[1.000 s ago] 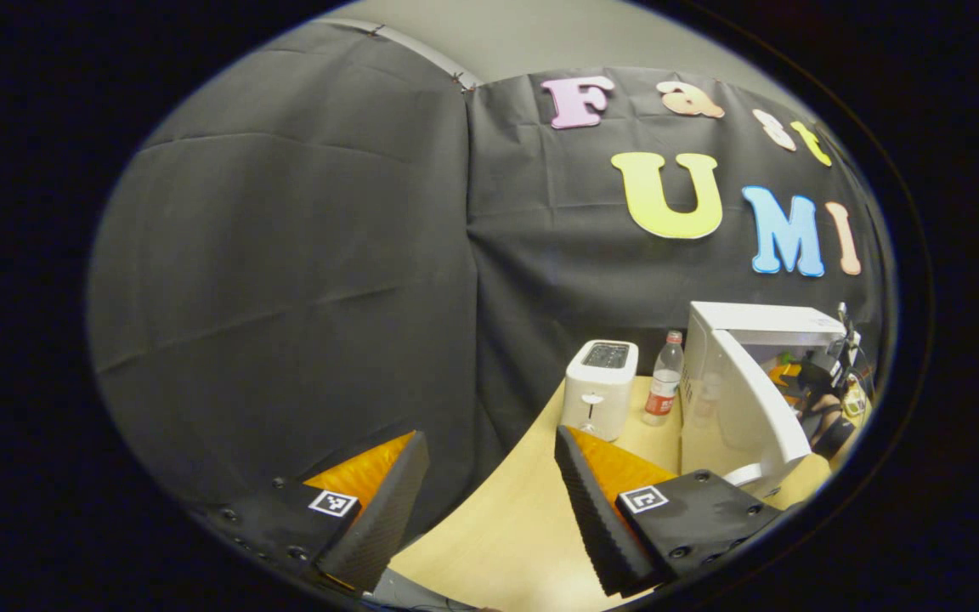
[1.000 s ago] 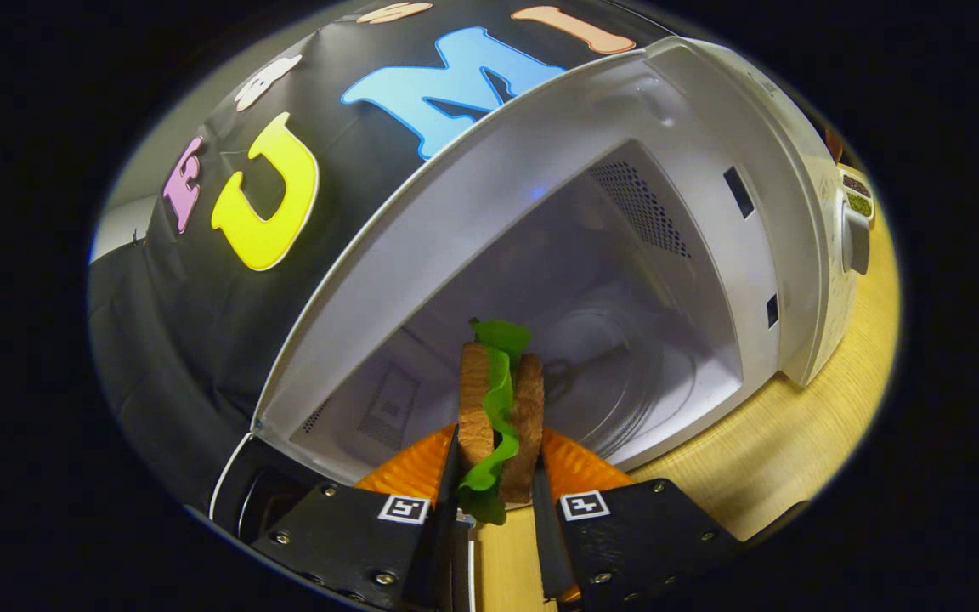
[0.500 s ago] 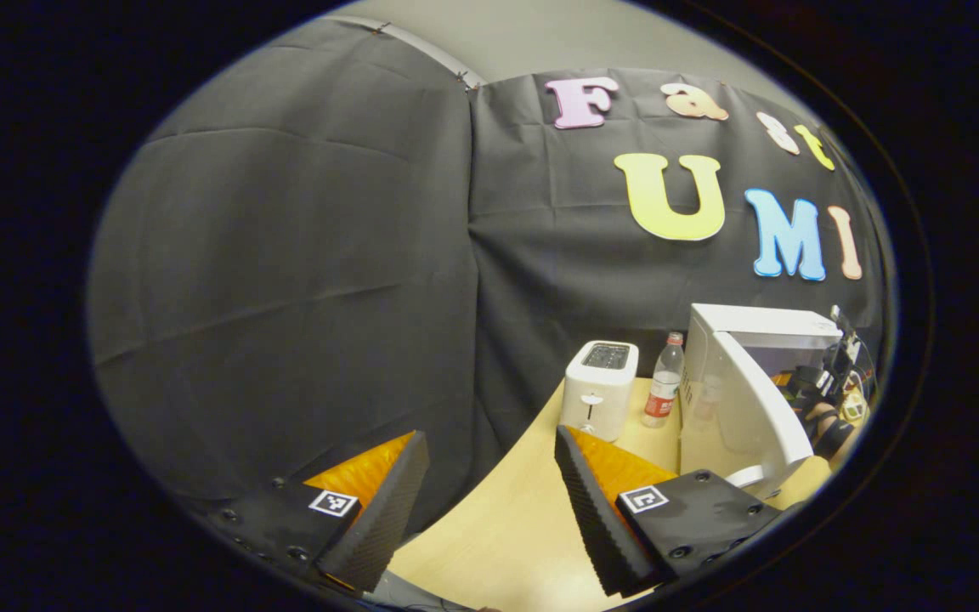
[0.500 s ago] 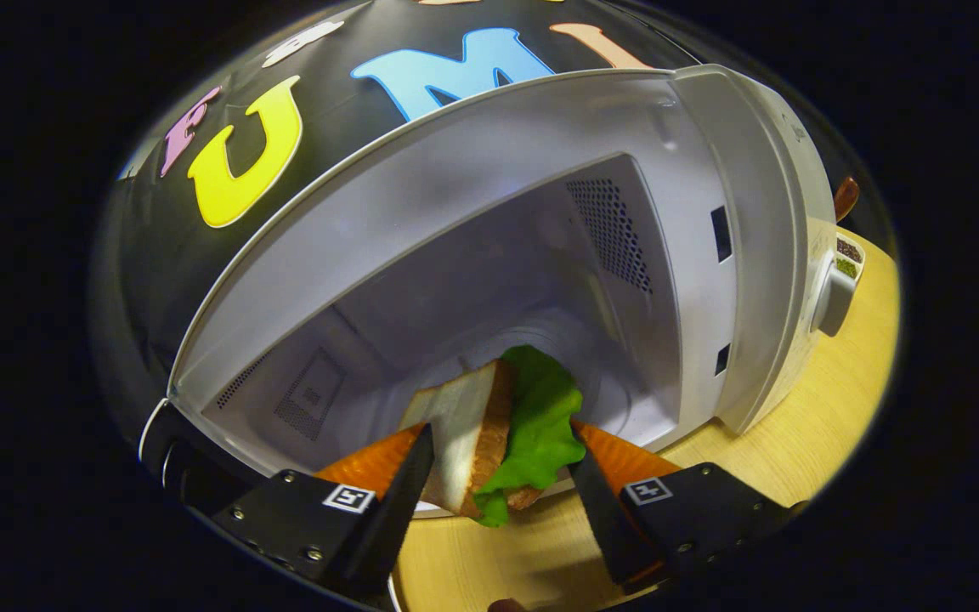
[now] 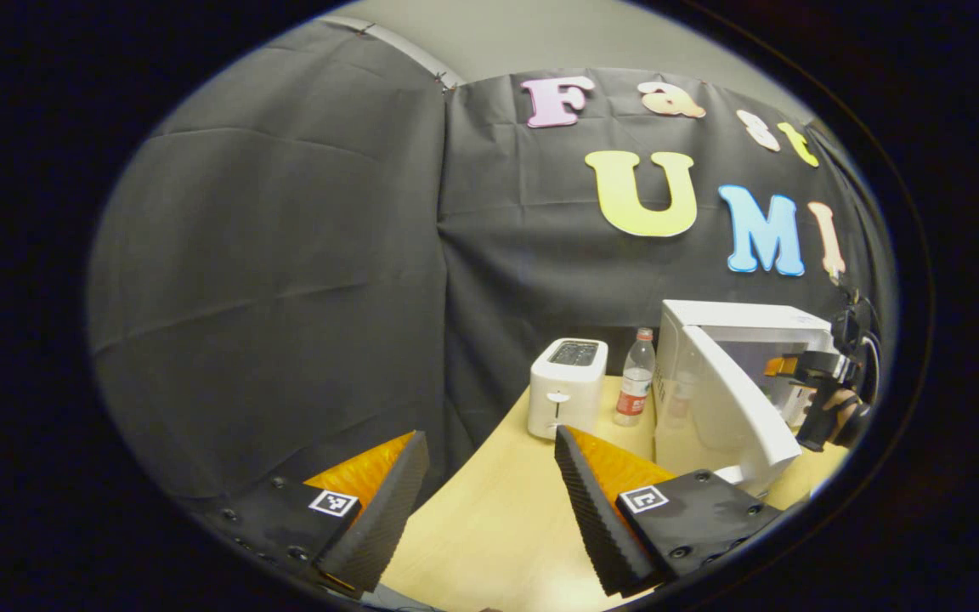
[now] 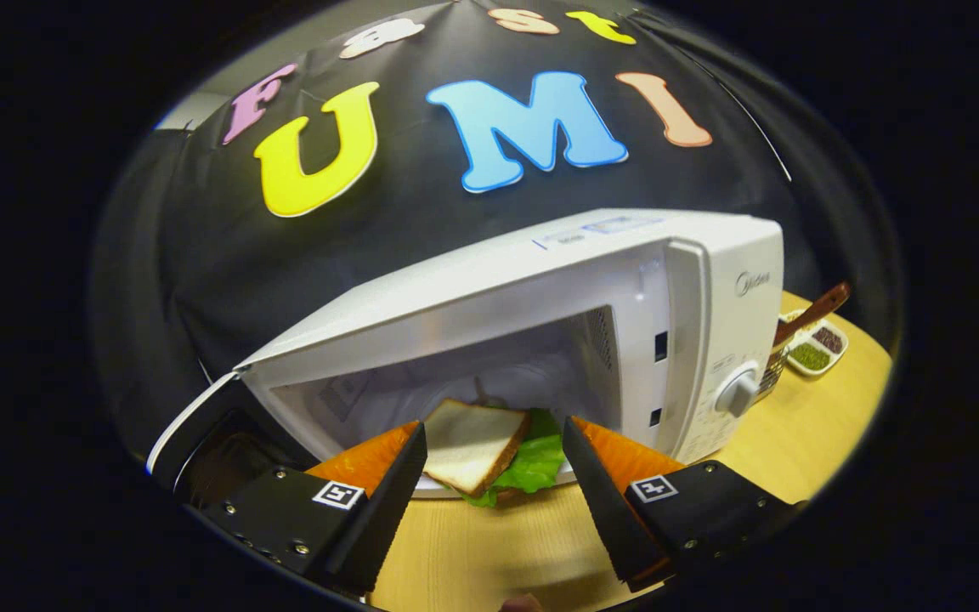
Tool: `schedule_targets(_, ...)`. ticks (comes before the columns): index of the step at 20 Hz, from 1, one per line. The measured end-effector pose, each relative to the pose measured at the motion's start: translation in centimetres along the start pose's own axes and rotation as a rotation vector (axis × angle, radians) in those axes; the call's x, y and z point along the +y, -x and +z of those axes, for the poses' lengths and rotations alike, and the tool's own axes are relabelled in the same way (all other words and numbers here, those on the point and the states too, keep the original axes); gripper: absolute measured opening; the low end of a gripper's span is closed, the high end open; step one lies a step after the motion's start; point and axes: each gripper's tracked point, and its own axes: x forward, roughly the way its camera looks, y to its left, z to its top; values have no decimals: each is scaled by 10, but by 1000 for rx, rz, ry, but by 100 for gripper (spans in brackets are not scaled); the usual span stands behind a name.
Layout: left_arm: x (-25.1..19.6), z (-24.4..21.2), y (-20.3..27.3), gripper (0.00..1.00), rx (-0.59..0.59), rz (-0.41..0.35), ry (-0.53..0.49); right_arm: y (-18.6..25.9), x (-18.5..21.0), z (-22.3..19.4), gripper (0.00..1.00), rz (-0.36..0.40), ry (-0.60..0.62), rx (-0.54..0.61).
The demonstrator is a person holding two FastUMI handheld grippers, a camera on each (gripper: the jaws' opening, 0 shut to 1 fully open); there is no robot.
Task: Open the microwave oven with the left hand, put the food in, and close the microwave oven.
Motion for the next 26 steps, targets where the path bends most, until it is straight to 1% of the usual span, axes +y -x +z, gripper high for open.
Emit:
schedule_targets(3, -15, -1, -2, 96, -13, -26, -6, 49, 8, 24, 98, 56, 84, -54)
schedule_targets(5, -22, 0, -2, 95, -24, -34, -2, 83, 7, 46, 98, 79, 137, -112)
schedule_targets(6, -25, 0, -2, 97, -28, -37, 0, 98, 6, 55, 98, 89, 159, -139)
schedule_targets(9, -31, -1, -1, 97, -39, -47, -1, 147, -3, 84, 98, 94, 207, -219)
schedule_targets(10, -34, -1, -1, 95, -42, -50, -5, 160, -7, 91, 98, 93, 210, -238)
schedule_targets(11, -37, -2, -3, 95, -44, -49, -10, 177, -9, 98, 98, 98, 216, -258)
schedule_targets(14, -46, -8, -3, 95, -43, -54, -4, 219, -20, 110, 98, 103, 239, -300)
schedule_targets(15, -49, -11, -3, 97, -41, -53, -3, 232, -24, 111, 98, 104, 249, -308)
schedule_targets(17, -55, -20, -3, 95, -28, -54, 0, 252, -29, 107, 97, 124, 242, -300)
schedule_targets(19, -68, -29, -2, 96, -7, -80, 22, 268, -36, 101, 98, 146, 230, -291)
schedule_targets(20, -75, -34, 1, 94, 0, -87, 28, 276, -42, 99, 98, 146, 235, -288)
schedule_targets(22, -83, -39, 2, 69, 2, -90, 14, 289, -57, 96, 98, 139, 255, -282)
schedule_targets(25, -104, -45, 9, 30, 18, -118, -13, 305, -81, 96, 98, 121, 278, -281)
schedule_targets(26, -112, -47, 7, 25, 18, -136, -16, 311, -91, 97, 98, 115, 280, -283)
